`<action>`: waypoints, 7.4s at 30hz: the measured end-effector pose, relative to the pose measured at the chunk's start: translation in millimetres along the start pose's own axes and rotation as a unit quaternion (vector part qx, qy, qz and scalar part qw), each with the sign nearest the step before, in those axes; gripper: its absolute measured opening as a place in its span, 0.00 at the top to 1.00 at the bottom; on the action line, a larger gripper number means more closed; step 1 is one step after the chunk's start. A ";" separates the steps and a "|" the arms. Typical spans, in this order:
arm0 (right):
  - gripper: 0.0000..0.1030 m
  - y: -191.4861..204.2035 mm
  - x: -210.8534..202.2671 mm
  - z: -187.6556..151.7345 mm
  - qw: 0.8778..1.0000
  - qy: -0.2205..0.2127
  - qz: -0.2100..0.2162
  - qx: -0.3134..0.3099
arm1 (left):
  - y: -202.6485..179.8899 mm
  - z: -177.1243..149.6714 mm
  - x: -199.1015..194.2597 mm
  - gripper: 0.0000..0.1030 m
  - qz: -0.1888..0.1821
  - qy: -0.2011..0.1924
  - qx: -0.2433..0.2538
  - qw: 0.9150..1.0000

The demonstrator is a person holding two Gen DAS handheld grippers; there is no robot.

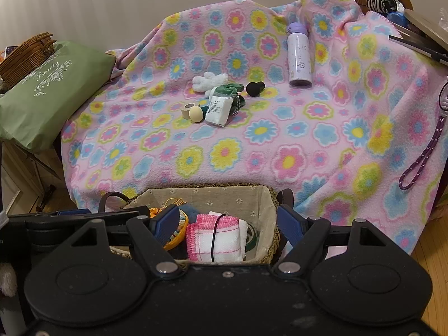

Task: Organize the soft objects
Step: 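Lower the pouch and towel into the basket and open both grippers, then withdraw both grippers from the basket toward the items on the blanket, then grasp the black sponge brush with the right gripper, then move the left gripper to the beige tape roll and grasp it while the right holds the brush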

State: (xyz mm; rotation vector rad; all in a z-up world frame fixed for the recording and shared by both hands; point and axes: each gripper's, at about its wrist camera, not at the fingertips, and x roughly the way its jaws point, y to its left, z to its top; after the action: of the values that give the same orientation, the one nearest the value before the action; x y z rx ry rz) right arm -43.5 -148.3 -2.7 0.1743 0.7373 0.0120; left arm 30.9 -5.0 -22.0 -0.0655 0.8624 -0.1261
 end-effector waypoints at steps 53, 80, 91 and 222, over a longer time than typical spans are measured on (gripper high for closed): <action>0.24 0.4 3.3 -1.7 1.000 0.014 -0.003 0.022 | 1.9 -0.9 -0.5 0.13 0.011 0.002 0.008 1.000; 0.21 -32.2 68.4 63.3 0.999 -0.003 -0.051 0.008 | 5.3 61.5 36.4 0.13 0.041 -0.016 0.065 0.997; 0.20 -41.5 140.9 100.0 0.999 0.008 -0.049 -0.008 | 7.2 110.4 95.2 0.12 0.039 -0.024 0.096 0.994; 0.00 -82.5 340.7 153.1 0.996 -0.015 -0.085 -0.031 | 21.2 181.6 226.9 0.03 -0.043 -0.096 0.057 0.993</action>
State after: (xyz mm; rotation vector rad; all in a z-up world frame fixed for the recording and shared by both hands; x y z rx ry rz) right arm 307.3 -228.6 -132.4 0.0518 0.7194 -0.1289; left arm 316.8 -14.0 -77.2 -0.0077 0.6591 -0.2446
